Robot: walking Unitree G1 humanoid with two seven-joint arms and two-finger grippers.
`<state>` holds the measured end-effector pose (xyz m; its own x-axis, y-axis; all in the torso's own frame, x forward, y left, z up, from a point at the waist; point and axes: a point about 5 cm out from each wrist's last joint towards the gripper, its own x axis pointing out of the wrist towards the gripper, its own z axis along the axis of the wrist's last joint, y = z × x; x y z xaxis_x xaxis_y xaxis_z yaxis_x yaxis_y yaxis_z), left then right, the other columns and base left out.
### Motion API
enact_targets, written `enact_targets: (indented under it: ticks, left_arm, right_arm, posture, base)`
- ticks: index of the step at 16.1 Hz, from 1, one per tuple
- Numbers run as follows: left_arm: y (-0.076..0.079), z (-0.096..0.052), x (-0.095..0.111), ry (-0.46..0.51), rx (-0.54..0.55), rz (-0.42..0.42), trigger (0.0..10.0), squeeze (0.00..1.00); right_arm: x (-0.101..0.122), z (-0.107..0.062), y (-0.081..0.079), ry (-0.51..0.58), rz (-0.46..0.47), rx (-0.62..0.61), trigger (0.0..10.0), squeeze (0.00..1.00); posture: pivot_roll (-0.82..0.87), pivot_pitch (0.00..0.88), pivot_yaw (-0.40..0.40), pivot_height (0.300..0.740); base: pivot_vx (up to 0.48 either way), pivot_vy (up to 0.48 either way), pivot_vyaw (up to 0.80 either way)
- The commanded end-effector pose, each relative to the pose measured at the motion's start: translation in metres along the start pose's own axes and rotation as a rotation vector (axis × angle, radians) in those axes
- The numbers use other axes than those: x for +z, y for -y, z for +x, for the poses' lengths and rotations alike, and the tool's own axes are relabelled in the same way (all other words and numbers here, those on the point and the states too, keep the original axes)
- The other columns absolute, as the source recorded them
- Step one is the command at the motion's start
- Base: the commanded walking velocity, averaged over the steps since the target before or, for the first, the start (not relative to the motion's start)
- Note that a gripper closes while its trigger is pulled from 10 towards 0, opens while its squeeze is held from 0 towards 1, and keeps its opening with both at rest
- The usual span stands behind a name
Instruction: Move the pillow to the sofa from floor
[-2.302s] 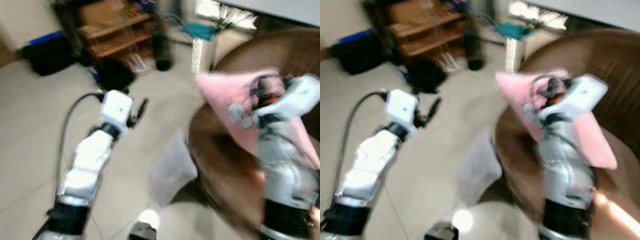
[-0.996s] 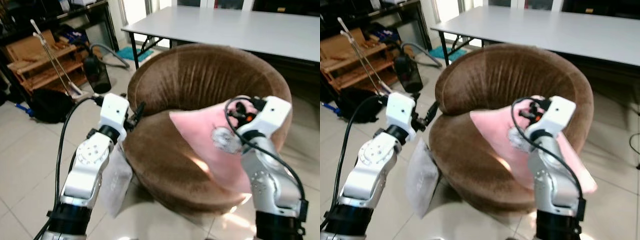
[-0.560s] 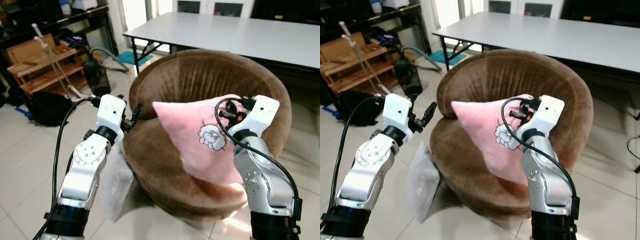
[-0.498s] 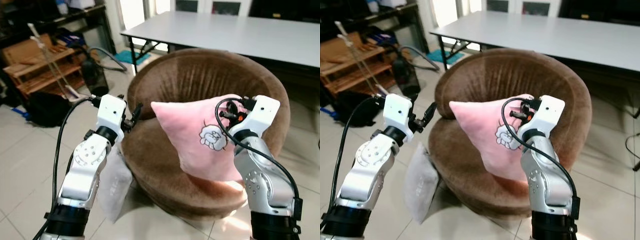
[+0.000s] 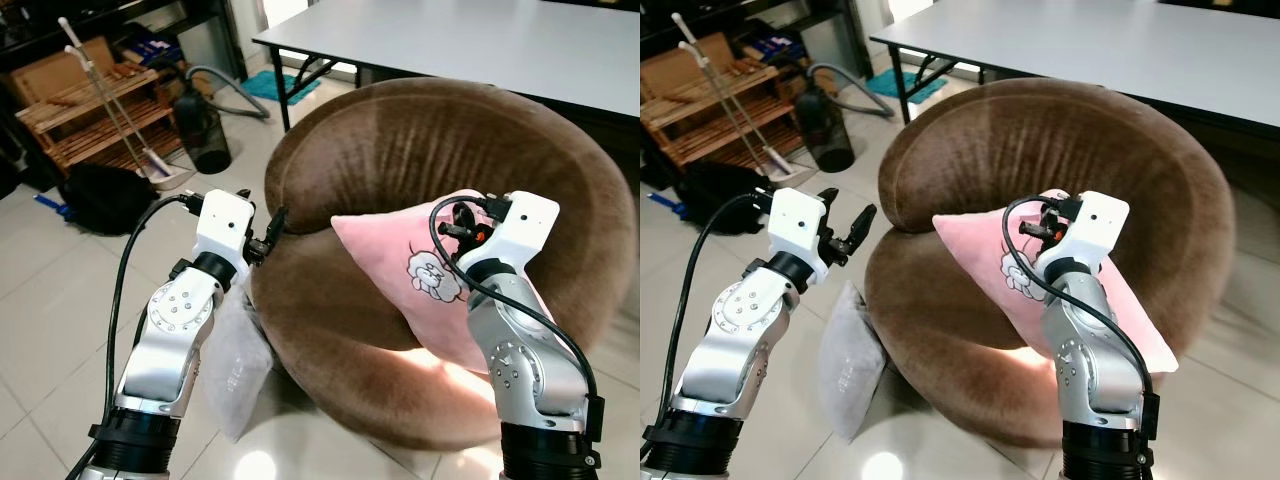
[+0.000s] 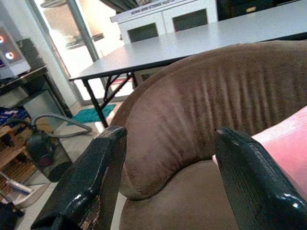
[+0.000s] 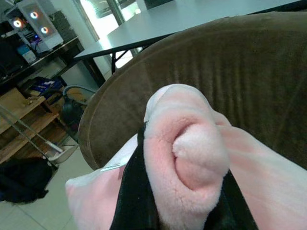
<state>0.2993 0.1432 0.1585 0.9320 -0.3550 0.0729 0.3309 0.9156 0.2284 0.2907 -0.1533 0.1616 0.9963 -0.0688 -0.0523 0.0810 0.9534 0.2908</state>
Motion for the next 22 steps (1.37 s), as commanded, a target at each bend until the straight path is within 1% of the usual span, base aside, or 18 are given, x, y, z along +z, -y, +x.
enact_targets:
  ticks: [1, 2, 3, 5, 10, 11, 12, 13, 15, 16, 17, 18, 19, 20, 21, 22]
  left_arm:
    - [-0.004, 0.0, 0.005, 0.017, 0.003, 0.011, 10.0, 0.0]
    - [-0.003, 0.0, 0.004, 0.016, 0.001, 0.011, 10.0, 0.0]
    - [-0.003, 0.0, 0.004, 0.016, -0.001, 0.011, 10.0, 0.0]
    - [-0.003, 0.001, 0.004, 0.014, -0.004, 0.011, 10.0, 0.0]
    - [-0.003, 0.0, 0.005, 0.013, -0.008, 0.012, 10.0, 0.0]
    - [-0.002, -0.001, 0.004, 0.01, -0.012, 0.001, 10.0, 0.0]
    - [0.001, -0.001, 0.002, -0.008, -0.039, 0.01, 10.0, 0.0]
    - [0.003, -0.002, 0.001, -0.016, -0.07, 0.014, 10.0, 0.0]
    - [0.015, -0.013, 0.003, -0.008, -0.281, -0.018, 10.0, 0.0]
    - [0.018, -0.017, 0.004, -0.006, -0.352, -0.007, 10.0, 0.0]
    - [0.021, -0.023, 0.005, -0.011, -0.423, -0.016, 10.0, 0.0]
    - [0.022, -0.026, 0.007, -0.01, -0.457, -0.02, 10.0, 0.0]
    - [0.024, -0.033, 0.011, -0.002, -0.53, -0.033, 10.0, 0.0]
    - [0.024, -0.034, 0.012, -0.001, -0.54, -0.038, 10.0, 0.0]
    - [0.023, -0.037, 0.015, 0.004, -0.571, -0.048, 10.0, 0.0]
    - [0.023, -0.038, 0.015, 0.004, -0.58, -0.049, 10.0, 0.0]
  right_arm:
    - [0.009, 0.001, -0.008, 0.047, 0.011, 0.036, 10.0, 0.0]
    - [0.008, 0.001, -0.007, 0.038, 0.028, 0.034, 10.0, 0.0]
    - [0.007, 0.001, -0.007, 0.033, 0.031, 0.031, 10.0, 0.0]
    - [0.008, 0.0, -0.005, 0.043, 0.018, 0.022, 10.0, 0.0]
    - [0.007, 0.0, -0.006, 0.038, 0.017, 0.028, 10.0, 0.0]
    - [0.006, 0.001, -0.006, 0.024, 0.0, 0.038, 10.0, 0.0]
    - [0.005, 0.002, -0.004, 0.006, -0.013, 0.043, 10.0, 0.0]
    - [0.005, 0.002, -0.003, -0.002, -0.025, 0.047, 10.0, 0.0]
    - [0.011, 0.006, -0.001, -0.055, -0.062, 0.08, 10.0, 0.0]
    - [0.015, 0.007, -0.003, -0.075, -0.074, 0.106, 10.0, 0.0]
    - [0.019, 0.009, -0.004, -0.144, -0.112, 0.121, 10.0, 0.0]
    - [0.023, 0.01, -0.005, -0.169, -0.126, 0.14, 10.0, 0.0]
    - [0.04, 0.009, -0.006, -0.217, -0.141, 0.193, 10.0, 0.0]
    - [0.045, 0.01, -0.006, -0.224, -0.138, 0.199, 10.0, 0.0]
    - [0.059, 0.01, -0.007, -0.268, -0.115, 0.225, 10.0, 0.0]
    - [0.062, 0.01, -0.007, -0.285, -0.106, 0.236, 10.0, 0.0]
  posture:
    - [-0.03, 0.0, 0.077, 0.74]
    - [-0.03, 0.0, 0.078, 0.74]
    - [-0.03, 0.0, 0.081, 0.74]
    - [-0.03, 0.0, 0.083, 0.74]
    - [-0.03, 0.0, 0.085, 0.74]
    - [-0.03, 0.0, 0.084, 0.74]
    - [-0.03, 0.002, 0.085, 0.74]
    - [-0.03, 0.006, 0.084, 0.74]
    - [-0.03, 0.009, 0.083, 0.74]
    - [-0.03, 0.013, 0.084, 0.74]
    - [-0.03, 0.016, 0.084, 0.74]
    - [-0.03, 0.017, 0.083, 0.74]
    - [-0.02, 0.024, 0.079, 0.74]
    - [-0.02, 0.024, 0.079, 0.74]
    - [-0.02, 0.03, 0.075, 0.74]
    - [-0.02, 0.031, 0.074, 0.74]
  base:
    - [0.349, 0.0, 0.0]
    - [0.349, 0.0, 0.0]
    - [0.349, 0.0, -0.8]
    - [0.349, 0.0, -0.66]
    - [0.343, 0.0, 0.0]
    - [0.0, 0.0, 0.0]
    - [0.0, 0.0, 0.0]
    - [0.0, 0.0, 0.0]
    - [0.0, 0.0, 0.0]
    - [0.0, 0.0, 0.0]
    - [0.0, 0.0, 0.0]
    - [0.0, 0.0, 0.0]
    - [0.0, 0.0, 0.0]
    - [0.0, 0.0, 0.0]
    - [0.0, 0.0, 0.0]
    - [0.0, 0.0, 0.0]
